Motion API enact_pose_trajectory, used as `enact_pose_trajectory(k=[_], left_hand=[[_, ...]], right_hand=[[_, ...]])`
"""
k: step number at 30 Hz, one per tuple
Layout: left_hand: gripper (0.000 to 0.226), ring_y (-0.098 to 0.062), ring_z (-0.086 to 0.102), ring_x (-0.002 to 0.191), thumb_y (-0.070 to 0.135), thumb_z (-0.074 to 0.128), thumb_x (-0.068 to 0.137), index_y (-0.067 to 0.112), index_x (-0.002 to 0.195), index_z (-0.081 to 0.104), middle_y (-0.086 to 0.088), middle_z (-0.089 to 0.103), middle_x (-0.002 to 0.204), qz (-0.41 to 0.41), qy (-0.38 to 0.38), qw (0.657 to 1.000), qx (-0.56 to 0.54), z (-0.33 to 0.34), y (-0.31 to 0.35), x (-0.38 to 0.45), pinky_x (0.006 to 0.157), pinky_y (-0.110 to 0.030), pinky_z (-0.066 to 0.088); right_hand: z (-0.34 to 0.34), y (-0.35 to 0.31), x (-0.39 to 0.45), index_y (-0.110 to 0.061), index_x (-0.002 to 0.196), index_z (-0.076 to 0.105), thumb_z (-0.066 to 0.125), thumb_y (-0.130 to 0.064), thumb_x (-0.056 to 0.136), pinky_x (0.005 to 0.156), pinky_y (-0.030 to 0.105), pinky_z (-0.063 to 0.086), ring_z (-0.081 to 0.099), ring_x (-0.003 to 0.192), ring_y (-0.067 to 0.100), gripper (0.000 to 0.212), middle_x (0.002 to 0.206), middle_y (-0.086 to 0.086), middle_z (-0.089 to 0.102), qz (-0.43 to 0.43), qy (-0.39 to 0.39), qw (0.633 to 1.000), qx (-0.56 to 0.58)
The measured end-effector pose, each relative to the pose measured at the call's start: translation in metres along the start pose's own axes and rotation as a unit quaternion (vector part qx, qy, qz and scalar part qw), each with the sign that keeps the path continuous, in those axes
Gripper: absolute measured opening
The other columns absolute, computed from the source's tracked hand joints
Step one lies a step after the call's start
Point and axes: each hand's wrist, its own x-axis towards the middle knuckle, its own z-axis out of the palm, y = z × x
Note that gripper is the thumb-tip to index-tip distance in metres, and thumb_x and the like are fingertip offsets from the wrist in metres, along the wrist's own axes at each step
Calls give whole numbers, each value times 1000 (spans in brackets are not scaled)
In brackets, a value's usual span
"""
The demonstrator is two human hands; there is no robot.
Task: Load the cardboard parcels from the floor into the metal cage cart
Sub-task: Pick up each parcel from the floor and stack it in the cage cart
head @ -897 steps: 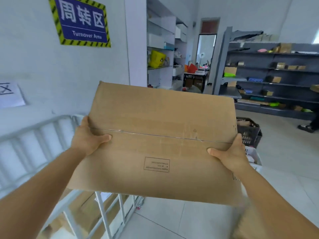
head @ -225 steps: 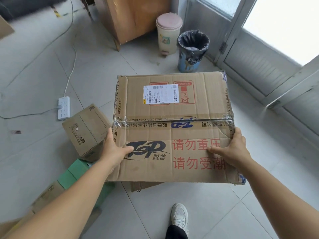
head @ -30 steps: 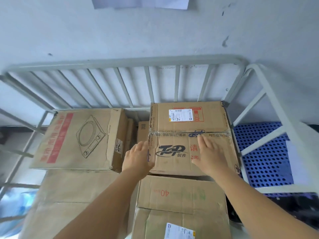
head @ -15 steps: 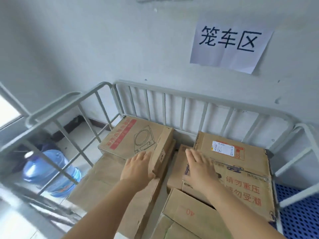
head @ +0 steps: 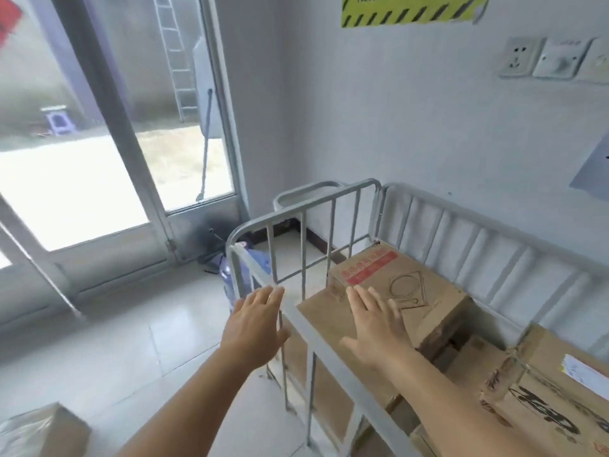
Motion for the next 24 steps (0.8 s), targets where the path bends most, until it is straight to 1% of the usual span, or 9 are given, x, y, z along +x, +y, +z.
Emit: enact_pose_trajectory(k=[4, 8, 13, 15, 17, 20, 24], left_hand=[[73, -19, 26, 143, 46, 55, 92, 25, 152, 19, 4, 27, 156, -87, 15, 996, 7, -24, -80, -74, 116, -35, 21], [72, -19, 22, 144, 44, 52, 94, 22, 152, 17, 3, 24, 157, -173, 10, 985, 21, -34, -147, -146, 116, -34, 20], [68, -18, 25, 142, 45, 51, 93, 22, 150, 22, 4, 28, 154, -275, 6, 961, 25, -37, -212, -224, 113, -35, 24], [68, -20, 30, 139, 45, 52, 92, 21, 149, 25, 3, 31, 152, -320, 3, 947, 23, -34, -233, -251, 111, -35, 27], [70, -21, 31, 139, 45, 53, 91, 21, 150, 23, 1, 31, 152, -361, 3, 933, 13, -29, -251, -276, 112, -35, 26], [74, -21, 24, 143, 44, 53, 92, 22, 153, 16, 1, 23, 157, -433, 1, 901, -14, -17, -273, -309, 115, -37, 19], [76, -19, 18, 146, 43, 53, 93, 23, 154, 12, 3, 20, 158, -522, -11, 852, -41, -4, -295, -341, 118, -37, 15]], right_hand=[[12, -102, -9, -22, 156, -6, 53, -43, 95, 121, 44, -4, -9, 150, 20, 88, 164, -4, -7, -72, -16, 997, 6], [37, -192, -19, -22, 156, 0, 56, -48, 91, 120, 45, 2, -2, 151, 20, 89, 164, -3, -1, -151, -28, 988, -15], [67, -284, -30, -21, 156, -3, 54, -47, 93, 120, 46, 4, -2, 151, 22, 89, 164, -1, -3, -252, -60, 964, -53], [80, -315, -34, -21, 156, -4, 53, -46, 94, 120, 45, 3, -3, 151, 21, 88, 164, -1, -4, -291, -79, 951, -63], [94, -342, -34, -21, 156, -4, 52, -45, 95, 120, 45, 2, -5, 151, 21, 87, 164, -1, -5, -326, -98, 937, -71], [117, -376, -28, -21, 157, -3, 52, -45, 95, 119, 44, 3, -3, 151, 20, 86, 164, -2, -4, -374, -125, 914, -97], [145, -420, -11, -22, 157, -3, 51, -46, 95, 120, 42, 4, -3, 151, 19, 85, 164, -2, -4, -430, -159, 881, -114]])
